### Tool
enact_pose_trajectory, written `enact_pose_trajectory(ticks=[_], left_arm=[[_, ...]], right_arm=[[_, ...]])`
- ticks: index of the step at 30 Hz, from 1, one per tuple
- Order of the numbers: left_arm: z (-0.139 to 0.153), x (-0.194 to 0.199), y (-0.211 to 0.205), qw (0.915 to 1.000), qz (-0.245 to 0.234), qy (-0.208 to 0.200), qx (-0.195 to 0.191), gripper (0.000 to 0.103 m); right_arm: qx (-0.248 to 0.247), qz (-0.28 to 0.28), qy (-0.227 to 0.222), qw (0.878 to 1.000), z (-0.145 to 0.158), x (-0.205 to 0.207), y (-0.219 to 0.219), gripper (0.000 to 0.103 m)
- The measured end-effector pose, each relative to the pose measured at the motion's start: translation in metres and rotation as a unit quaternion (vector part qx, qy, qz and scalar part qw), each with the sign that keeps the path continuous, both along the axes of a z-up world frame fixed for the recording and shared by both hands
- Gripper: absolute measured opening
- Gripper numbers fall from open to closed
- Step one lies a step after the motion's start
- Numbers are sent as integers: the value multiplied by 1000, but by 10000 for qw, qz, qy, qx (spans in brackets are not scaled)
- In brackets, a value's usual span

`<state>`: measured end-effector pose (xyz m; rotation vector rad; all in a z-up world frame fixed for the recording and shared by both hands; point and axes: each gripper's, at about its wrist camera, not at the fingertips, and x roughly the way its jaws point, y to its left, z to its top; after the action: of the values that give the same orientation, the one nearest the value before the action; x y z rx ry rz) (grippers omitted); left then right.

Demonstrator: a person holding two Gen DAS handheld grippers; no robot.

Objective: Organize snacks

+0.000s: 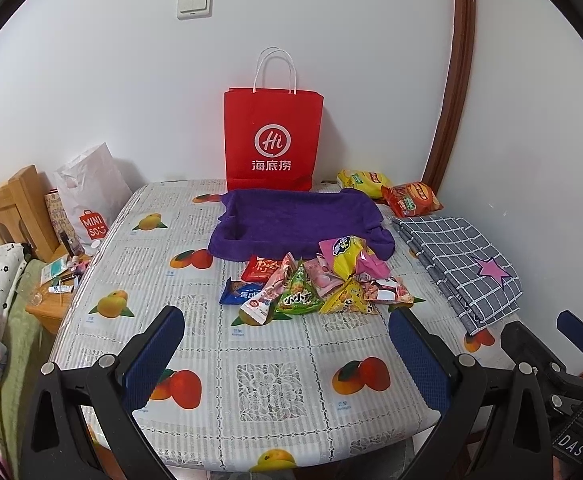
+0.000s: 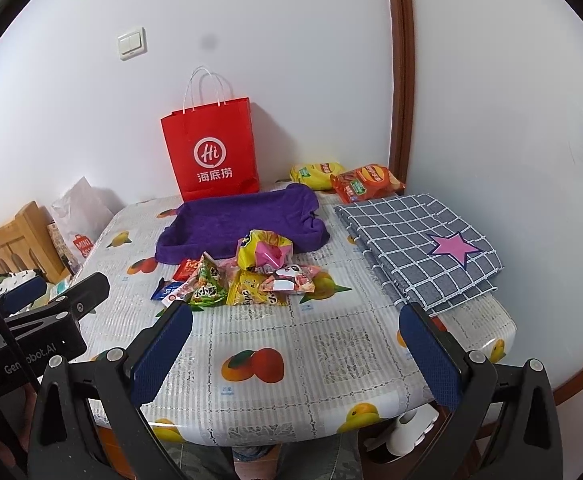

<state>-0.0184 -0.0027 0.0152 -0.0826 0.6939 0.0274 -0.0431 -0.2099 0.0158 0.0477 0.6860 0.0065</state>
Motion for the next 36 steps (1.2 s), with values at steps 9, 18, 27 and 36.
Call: enact_pose_trajectory(ticks=[9,18,27,36], left_arm=[[1,-1,3,10000,24,-27,-48,103],[-1,-1,7,10000,51,11,-61,103],[-3,0,6,9999,58,17,-85,103],[-5,1,8,10000,75,26,-51,103]], right_arm=[[-18,31,-23,10000,0,-3,3,102],[-34,67,-48,10000,1,-4,6,102],[-27,83,-26,10000,1,-2,8,102],[-41,105,-26,9999,-2,0,11,102]])
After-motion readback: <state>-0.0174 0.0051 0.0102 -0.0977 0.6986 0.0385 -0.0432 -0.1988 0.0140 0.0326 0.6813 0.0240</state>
